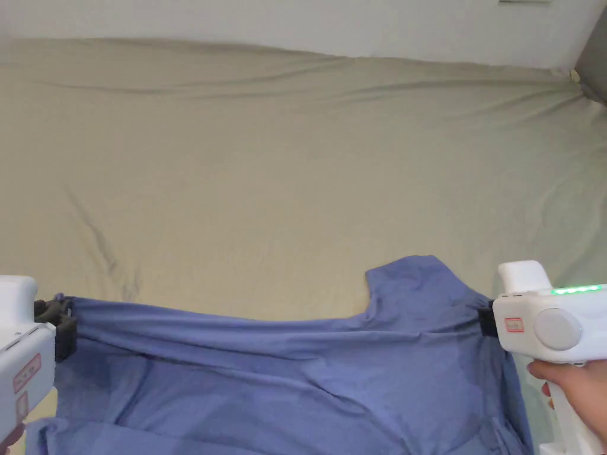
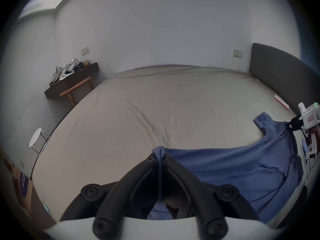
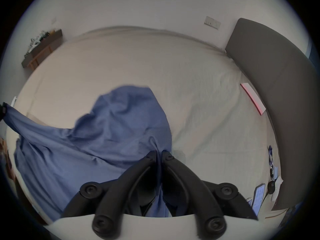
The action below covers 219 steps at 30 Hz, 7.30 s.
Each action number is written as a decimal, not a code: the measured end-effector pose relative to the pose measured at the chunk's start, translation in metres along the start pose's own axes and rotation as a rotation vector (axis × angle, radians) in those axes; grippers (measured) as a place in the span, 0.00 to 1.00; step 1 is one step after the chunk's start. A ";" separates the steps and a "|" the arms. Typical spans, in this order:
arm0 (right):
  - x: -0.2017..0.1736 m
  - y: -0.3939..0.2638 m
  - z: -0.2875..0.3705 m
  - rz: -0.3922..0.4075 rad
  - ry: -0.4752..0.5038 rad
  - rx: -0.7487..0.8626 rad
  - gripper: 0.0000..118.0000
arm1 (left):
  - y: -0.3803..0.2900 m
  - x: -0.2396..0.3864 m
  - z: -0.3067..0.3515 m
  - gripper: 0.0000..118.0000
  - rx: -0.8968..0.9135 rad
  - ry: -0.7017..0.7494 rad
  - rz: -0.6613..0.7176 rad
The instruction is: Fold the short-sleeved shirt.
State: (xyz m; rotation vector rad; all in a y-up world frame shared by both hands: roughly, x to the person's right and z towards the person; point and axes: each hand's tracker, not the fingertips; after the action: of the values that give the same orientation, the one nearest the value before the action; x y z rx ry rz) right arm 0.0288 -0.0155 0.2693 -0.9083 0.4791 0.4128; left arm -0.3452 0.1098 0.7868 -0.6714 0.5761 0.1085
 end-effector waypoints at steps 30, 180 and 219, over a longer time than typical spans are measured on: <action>0.000 -0.185 0.111 0.228 0.130 -0.373 0.06 | -0.054 -0.037 0.046 0.00 -0.405 -0.080 -0.227; -0.106 -0.122 0.246 0.093 -0.158 0.511 0.02 | -0.013 -0.011 -0.002 0.07 -0.457 -0.457 0.065; -0.100 -0.136 0.242 0.093 -0.148 0.477 0.02 | -0.098 0.137 0.022 0.00 -0.228 -0.364 -0.237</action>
State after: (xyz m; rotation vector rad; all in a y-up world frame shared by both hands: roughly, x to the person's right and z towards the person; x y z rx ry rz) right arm 0.0720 0.0951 0.5398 -0.3930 0.4585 0.4227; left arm -0.1929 0.0345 0.7815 -0.9119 0.1316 0.0726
